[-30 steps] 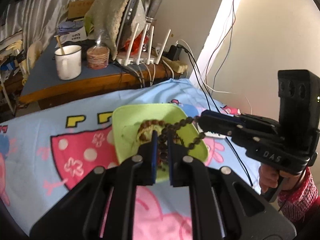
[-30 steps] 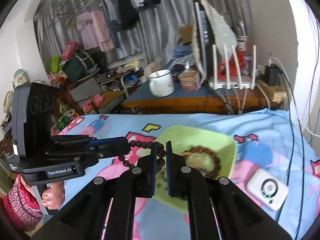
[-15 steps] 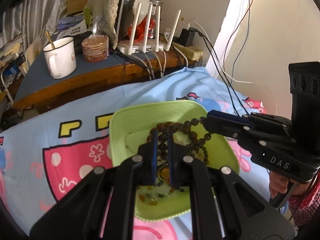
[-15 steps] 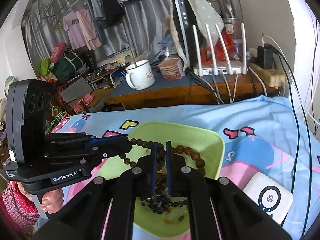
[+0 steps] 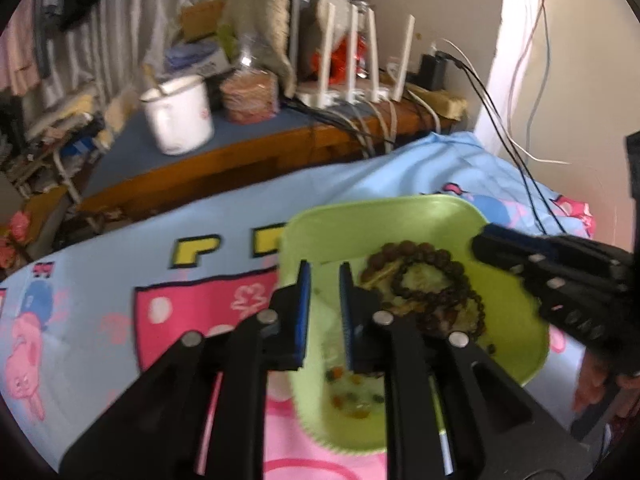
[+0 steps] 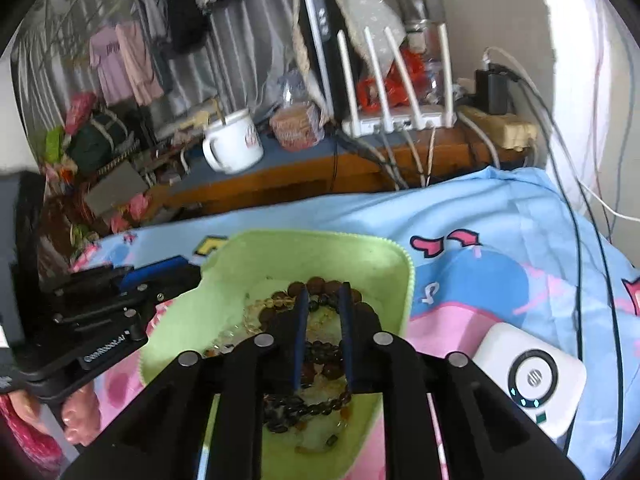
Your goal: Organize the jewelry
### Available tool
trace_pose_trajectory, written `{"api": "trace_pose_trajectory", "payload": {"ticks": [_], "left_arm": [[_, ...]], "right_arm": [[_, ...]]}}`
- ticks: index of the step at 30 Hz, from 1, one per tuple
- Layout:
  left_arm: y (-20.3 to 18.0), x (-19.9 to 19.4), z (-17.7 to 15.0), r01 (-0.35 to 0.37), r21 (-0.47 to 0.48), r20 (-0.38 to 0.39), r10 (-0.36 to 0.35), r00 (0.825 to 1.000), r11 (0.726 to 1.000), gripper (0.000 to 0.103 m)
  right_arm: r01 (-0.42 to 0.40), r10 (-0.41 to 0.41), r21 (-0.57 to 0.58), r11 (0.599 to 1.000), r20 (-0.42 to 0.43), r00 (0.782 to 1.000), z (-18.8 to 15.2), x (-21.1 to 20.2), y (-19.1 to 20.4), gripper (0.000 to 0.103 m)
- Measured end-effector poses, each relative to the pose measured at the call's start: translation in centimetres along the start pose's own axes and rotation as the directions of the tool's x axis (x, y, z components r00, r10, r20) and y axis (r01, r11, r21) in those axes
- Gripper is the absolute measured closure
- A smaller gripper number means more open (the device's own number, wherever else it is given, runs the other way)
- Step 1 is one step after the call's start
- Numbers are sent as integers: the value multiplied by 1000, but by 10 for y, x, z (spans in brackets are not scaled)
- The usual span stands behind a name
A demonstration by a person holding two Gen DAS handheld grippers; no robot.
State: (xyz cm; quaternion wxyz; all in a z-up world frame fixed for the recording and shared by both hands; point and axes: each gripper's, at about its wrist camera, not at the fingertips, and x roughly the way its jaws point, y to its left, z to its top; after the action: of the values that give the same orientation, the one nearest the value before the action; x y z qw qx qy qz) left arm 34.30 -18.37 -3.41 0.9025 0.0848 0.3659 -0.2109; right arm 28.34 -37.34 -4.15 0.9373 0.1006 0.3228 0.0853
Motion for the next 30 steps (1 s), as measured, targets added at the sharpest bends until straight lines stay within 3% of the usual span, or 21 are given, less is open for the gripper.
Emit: {"api": "trace_pose_trajectory", "payload": {"ticks": [9,15,27,30], "left_arm": [[4,-44,-28,-72,-30,84,74,994,997,90],[2,-69,-59,-61,-41,100,65,993,997,89],[9,-110,-117,-96,-77,119,105,987,992,74],[12,-118,-128,-118,-91,127,129,984,989,63]], "right_arm": [[-25,21,48,999,76,997,-29,-43,22,103],[-43,34,82,996,108,994,-65,-64,42,103],[15,-22,51,999,124,992,-124,-87,88,103],[19,-22,30,999,118,993,-132,-91,98,103]]}}
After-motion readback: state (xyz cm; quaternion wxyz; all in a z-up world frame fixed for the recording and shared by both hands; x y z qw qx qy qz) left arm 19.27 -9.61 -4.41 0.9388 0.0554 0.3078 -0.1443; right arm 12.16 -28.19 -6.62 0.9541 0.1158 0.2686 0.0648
